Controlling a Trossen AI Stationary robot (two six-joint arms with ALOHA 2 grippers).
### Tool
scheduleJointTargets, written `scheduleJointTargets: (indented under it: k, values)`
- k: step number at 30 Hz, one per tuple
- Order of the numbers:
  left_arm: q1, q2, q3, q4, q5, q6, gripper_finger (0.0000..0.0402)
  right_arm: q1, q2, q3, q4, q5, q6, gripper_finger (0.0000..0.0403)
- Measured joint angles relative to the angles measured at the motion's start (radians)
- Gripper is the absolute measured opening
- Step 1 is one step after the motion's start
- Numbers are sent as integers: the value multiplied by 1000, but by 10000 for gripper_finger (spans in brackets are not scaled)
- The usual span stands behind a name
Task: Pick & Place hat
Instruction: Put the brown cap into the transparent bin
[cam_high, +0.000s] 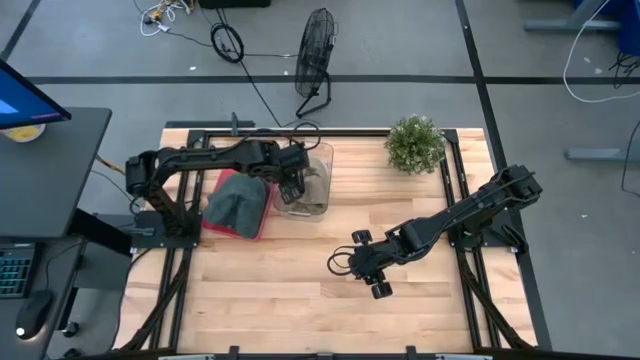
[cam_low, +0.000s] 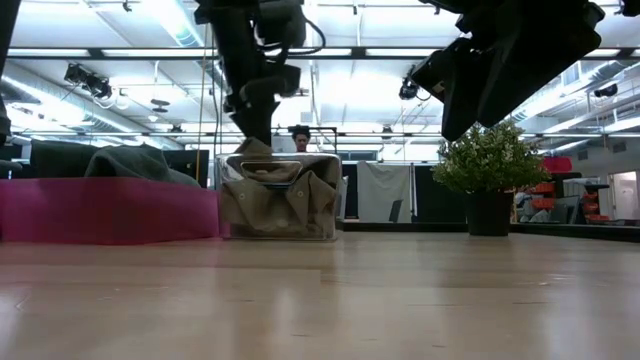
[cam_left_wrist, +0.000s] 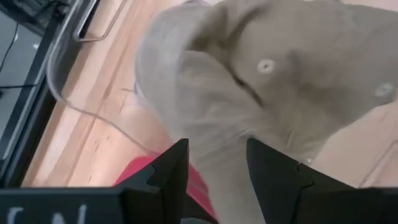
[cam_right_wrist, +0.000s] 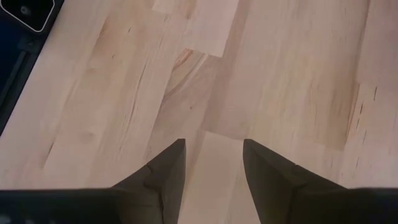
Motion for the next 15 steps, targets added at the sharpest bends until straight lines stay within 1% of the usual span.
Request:
scheduleJointTargets:
  k: [3, 6, 9, 15]
  values:
    - [-5, 0, 0, -3, 31, -7, 165, 0, 0, 0, 0, 0, 0, 164]
    - [-6, 20, 1, -4, 55, -50, 165, 0, 0, 0, 1, 0, 0, 164]
    - [-5, 65, 1, -14, 57, -74, 165, 0, 0, 0, 6, 0, 0, 164]
    - [-4, 178, 2, -3, 54, -64, 165, 0, 0, 0, 10, 0, 0, 164]
